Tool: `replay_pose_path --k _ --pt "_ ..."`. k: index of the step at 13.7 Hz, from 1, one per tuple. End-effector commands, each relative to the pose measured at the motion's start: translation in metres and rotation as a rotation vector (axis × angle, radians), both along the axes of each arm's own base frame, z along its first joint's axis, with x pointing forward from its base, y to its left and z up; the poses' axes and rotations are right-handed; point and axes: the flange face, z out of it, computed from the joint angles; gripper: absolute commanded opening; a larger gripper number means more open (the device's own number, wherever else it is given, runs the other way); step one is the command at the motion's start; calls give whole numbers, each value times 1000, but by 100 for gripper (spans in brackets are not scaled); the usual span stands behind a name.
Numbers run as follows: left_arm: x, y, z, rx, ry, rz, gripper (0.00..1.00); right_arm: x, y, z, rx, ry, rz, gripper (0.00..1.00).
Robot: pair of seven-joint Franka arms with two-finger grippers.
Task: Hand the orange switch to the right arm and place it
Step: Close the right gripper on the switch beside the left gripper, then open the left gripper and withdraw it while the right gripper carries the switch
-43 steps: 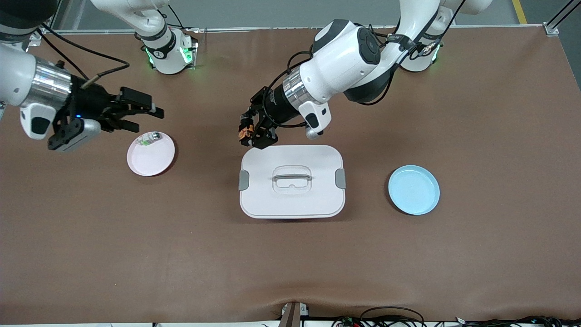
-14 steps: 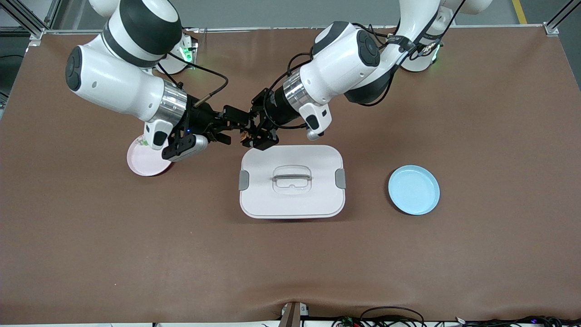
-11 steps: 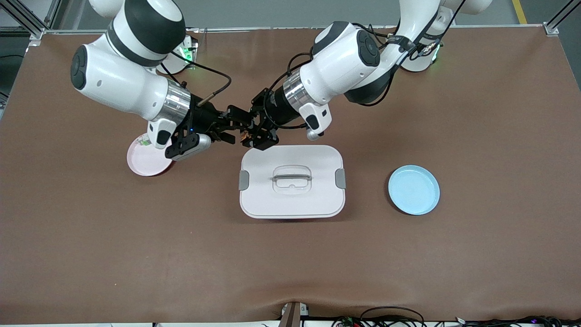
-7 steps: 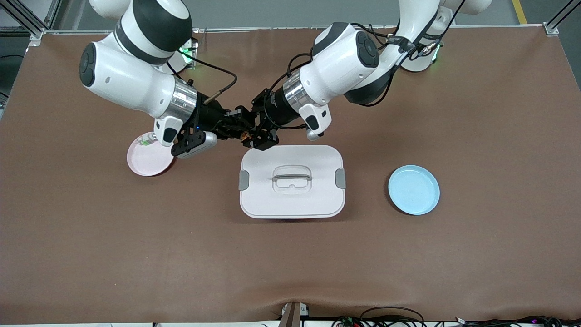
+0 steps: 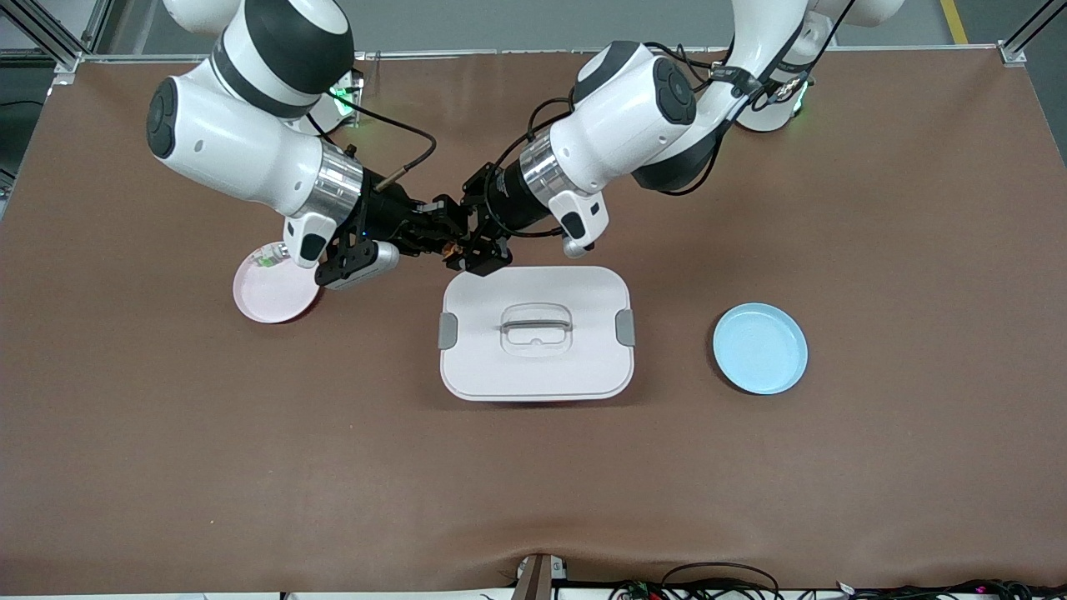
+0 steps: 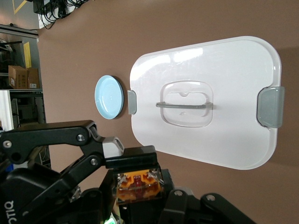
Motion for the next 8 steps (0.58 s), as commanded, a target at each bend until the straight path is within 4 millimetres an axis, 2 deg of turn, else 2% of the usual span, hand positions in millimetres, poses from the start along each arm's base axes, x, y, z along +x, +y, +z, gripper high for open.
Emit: replay_pose_path --k 1,3,4,8 --pt "3 3 13 0 -20 25 48 0 -7 3 6 23 -36 0" --pt "4 5 16 -5 -22 31 74 6 -18 3 6 8 -36 0" --pt "4 5 16 -5 -20 32 99 9 -24 2 4 -2 -34 0" --pt "5 6 18 -5 -24 33 100 18 -46 0 -7 -21 -9 0"
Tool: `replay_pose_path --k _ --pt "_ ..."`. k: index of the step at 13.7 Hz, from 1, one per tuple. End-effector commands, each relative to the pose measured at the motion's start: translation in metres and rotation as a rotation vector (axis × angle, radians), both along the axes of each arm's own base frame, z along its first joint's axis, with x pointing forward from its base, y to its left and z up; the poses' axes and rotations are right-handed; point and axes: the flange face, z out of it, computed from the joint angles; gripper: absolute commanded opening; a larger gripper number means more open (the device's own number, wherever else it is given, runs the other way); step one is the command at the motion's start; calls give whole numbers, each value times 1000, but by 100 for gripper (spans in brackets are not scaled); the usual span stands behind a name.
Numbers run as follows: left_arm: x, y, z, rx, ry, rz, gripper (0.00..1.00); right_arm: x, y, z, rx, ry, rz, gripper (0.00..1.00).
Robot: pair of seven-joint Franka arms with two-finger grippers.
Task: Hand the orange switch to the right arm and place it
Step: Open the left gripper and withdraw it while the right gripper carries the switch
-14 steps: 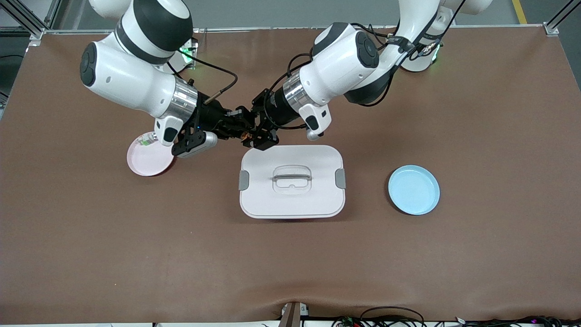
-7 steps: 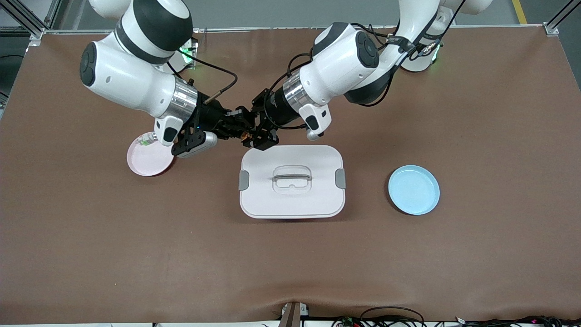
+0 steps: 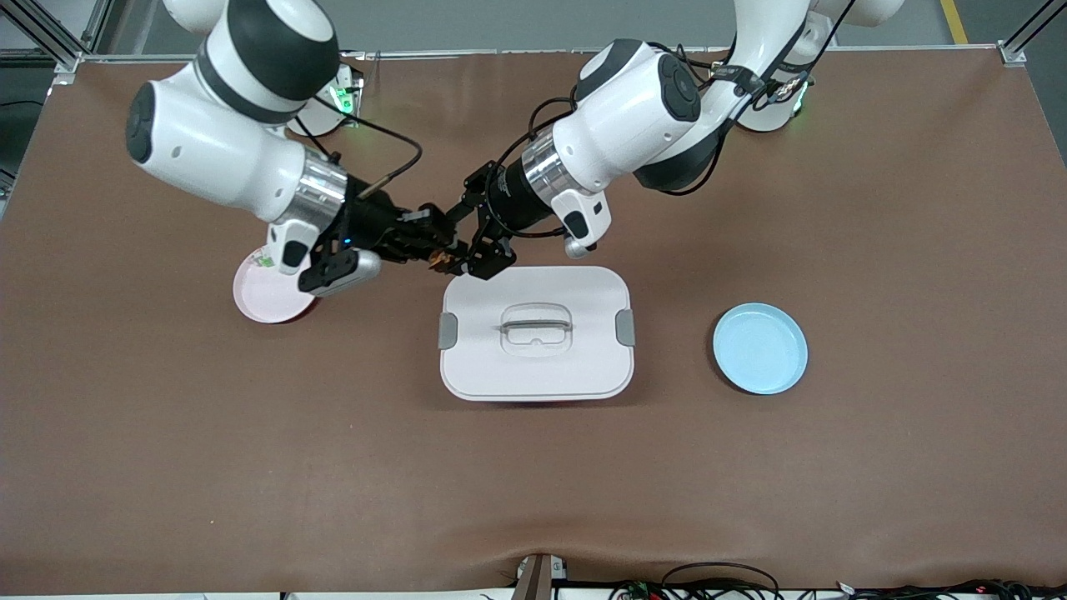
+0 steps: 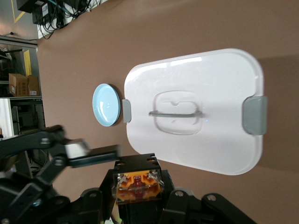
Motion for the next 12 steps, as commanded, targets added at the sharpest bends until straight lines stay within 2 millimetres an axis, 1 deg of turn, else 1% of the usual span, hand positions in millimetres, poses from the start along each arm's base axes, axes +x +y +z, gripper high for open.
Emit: replay_pose_path --k 1,4,6,7,8,9,11,12 --pt "-1 4 14 4 -15 21 100 6 -25 -1 -6 -25 33 0" --pt "4 11 19 5 -25 29 100 14 -63 -8 -17 -42 134 0" --pt "10 25 25 17 -26 34 100 20 -100 -16 -54 -58 204 0" --pt "9 28 26 40 -16 16 100 22 -116 -20 -112 -81 264 0" --pt "11 35 29 60 -12 6 100 22 -128 -24 -196 -116 336 0" --pt "8 37 31 89 -15 -15 100 22 -140 -27 -276 -145 410 0" --pt "9 52 33 160 -36 -60 100 18 -156 -30 -361 -154 533 0" --pt "7 56 32 186 -43 -107 100 17 -163 -33 -404 -153 590 0"
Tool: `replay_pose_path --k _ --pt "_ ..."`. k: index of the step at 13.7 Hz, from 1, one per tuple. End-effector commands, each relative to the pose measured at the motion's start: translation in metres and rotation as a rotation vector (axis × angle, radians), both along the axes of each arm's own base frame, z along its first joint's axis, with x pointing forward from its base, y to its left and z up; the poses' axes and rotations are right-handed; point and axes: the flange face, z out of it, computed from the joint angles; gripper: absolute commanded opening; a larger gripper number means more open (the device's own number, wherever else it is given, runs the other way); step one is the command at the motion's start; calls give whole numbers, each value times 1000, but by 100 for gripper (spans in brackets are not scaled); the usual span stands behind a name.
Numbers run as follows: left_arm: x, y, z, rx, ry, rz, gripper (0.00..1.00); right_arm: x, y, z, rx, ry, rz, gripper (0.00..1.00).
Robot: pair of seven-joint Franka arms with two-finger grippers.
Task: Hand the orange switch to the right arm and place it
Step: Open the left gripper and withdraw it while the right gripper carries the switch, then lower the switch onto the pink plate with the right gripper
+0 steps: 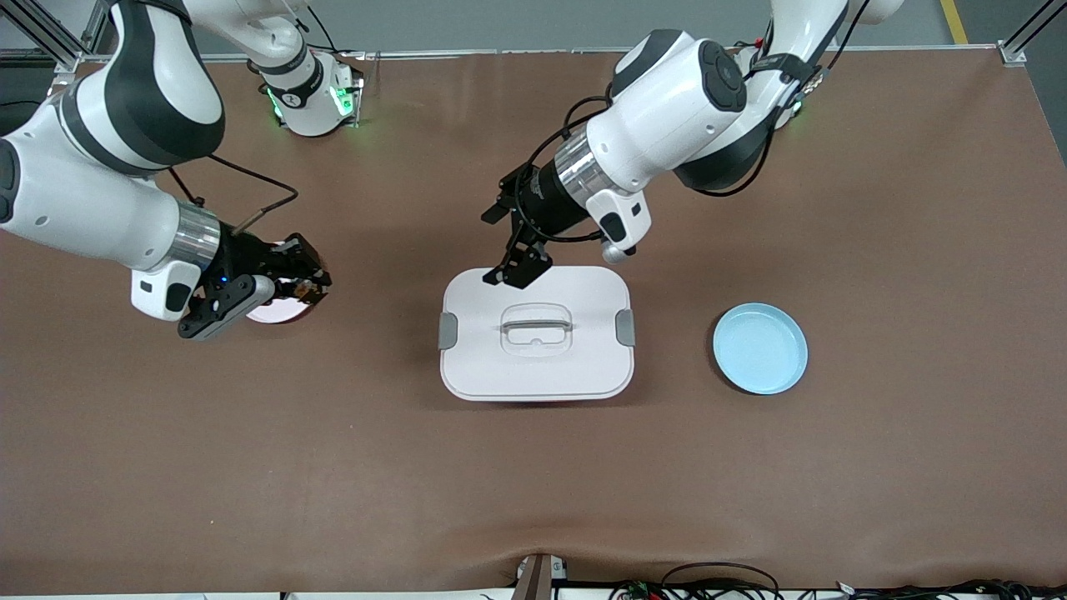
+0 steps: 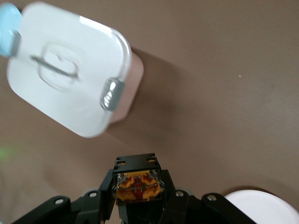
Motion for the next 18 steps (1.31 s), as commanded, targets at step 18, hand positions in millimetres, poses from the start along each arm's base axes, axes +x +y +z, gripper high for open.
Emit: replay_pose_path --k 18 --pt "84 325 13 545 -442 -1162 100 -91 -60 -122 -264 -220 910 0"
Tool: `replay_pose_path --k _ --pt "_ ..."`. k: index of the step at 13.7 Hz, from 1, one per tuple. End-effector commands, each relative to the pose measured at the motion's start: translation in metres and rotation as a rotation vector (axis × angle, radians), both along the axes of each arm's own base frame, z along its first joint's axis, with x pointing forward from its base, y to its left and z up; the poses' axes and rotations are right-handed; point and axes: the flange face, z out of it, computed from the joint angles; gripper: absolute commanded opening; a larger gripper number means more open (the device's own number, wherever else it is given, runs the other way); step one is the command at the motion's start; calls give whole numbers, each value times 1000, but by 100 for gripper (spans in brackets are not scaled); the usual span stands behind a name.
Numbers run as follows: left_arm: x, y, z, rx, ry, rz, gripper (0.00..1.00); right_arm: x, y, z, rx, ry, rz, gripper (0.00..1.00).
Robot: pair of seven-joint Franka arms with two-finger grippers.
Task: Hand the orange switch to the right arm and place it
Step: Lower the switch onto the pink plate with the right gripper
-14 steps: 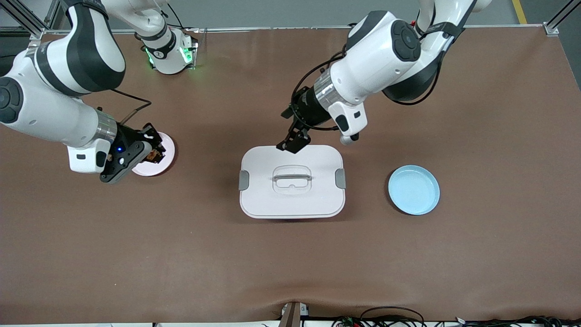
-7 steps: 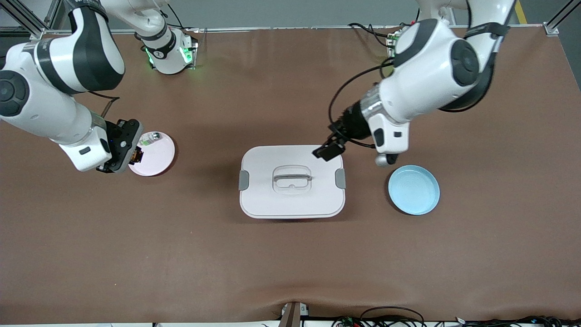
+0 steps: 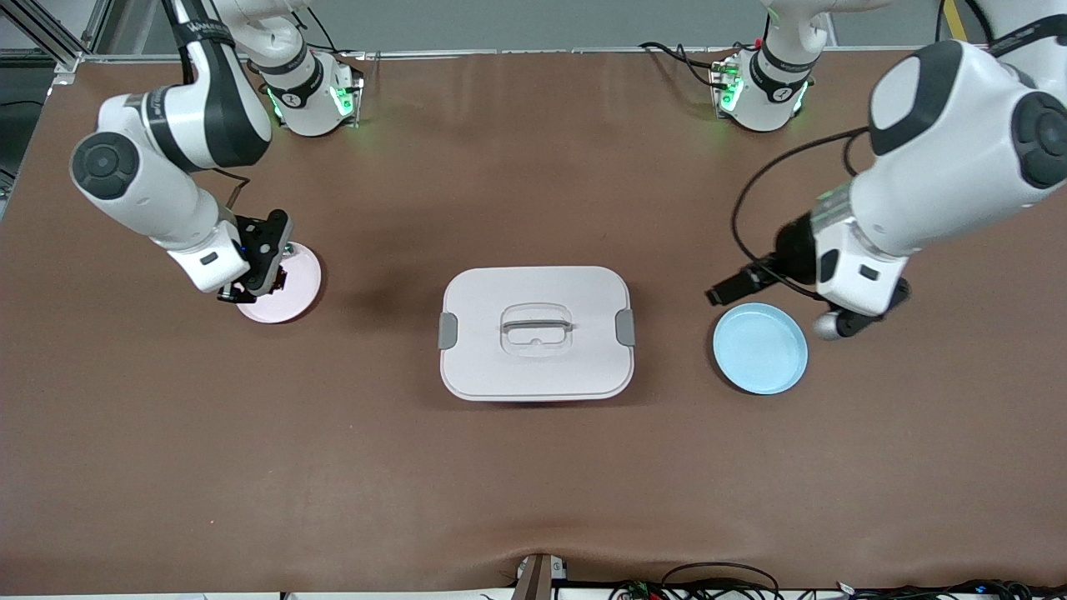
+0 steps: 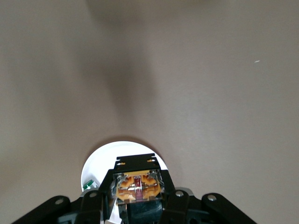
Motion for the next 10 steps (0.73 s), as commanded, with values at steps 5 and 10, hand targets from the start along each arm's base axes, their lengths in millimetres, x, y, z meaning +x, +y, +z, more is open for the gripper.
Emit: replay_pose_path --k 5,10 --pt "10 179 12 134 -69 -242 100 -42 -39 -62 -1 -79 110 0" --pt "-12 271 39 165 -127 -286 100 -58 -72 -90 -2 -115 113 0"
